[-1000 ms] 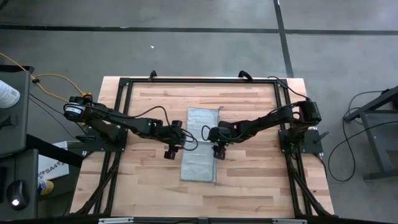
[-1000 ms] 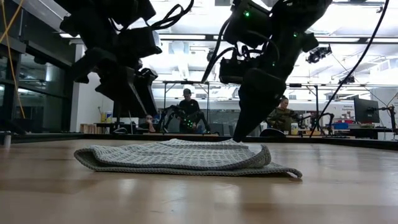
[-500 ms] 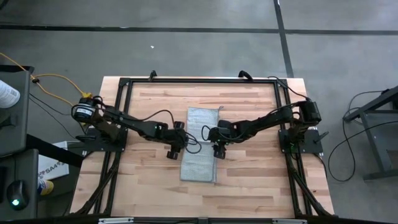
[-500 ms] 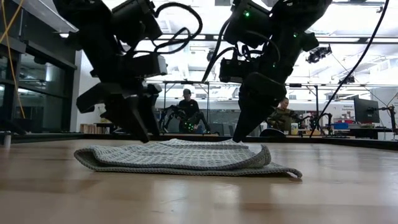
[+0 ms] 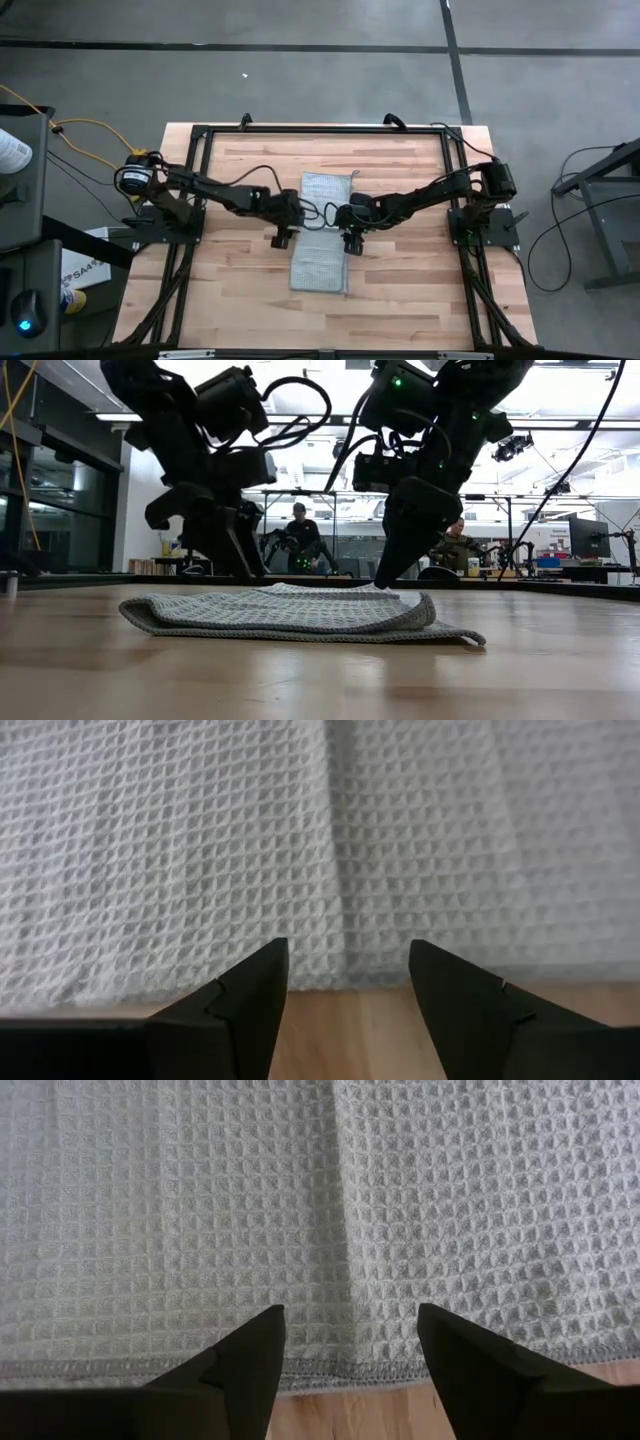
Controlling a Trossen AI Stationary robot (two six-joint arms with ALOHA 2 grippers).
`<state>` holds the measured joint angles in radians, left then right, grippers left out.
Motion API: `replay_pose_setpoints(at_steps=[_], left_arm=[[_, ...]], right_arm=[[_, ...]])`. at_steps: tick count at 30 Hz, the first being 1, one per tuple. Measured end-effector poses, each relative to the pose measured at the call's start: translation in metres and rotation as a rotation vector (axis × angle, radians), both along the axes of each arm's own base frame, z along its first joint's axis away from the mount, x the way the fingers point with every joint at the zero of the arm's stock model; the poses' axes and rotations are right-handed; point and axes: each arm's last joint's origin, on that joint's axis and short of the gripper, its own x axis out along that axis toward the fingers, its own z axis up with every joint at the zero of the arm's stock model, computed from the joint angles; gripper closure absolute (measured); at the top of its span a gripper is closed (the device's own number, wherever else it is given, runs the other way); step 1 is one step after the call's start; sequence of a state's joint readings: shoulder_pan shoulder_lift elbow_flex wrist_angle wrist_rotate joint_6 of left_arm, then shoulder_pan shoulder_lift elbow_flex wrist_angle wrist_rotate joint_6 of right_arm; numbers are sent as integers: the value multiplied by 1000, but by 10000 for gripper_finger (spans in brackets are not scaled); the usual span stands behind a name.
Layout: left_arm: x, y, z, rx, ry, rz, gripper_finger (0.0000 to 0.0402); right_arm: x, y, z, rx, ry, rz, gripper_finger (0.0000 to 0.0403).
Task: Fold microfiber towels
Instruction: Fold the grey towel
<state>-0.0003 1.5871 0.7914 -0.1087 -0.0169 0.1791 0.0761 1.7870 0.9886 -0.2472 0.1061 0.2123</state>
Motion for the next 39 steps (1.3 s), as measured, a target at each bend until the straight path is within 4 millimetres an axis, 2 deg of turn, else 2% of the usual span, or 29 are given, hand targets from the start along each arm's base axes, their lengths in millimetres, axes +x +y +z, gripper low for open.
replay_pose_setpoints(at_steps=[15, 30, 39], left_arm=[[1, -1, 0, -23, -8, -18, 192], [9, 0, -22, -24, 27, -12, 192], [10, 0, -23, -27, 29, -7, 192]], right_arm=[[0, 0, 0, -14, -4, 24, 181], [-2, 0, -1, -40, 31, 73, 181], [-1, -2, -13, -34, 67, 75, 181]])
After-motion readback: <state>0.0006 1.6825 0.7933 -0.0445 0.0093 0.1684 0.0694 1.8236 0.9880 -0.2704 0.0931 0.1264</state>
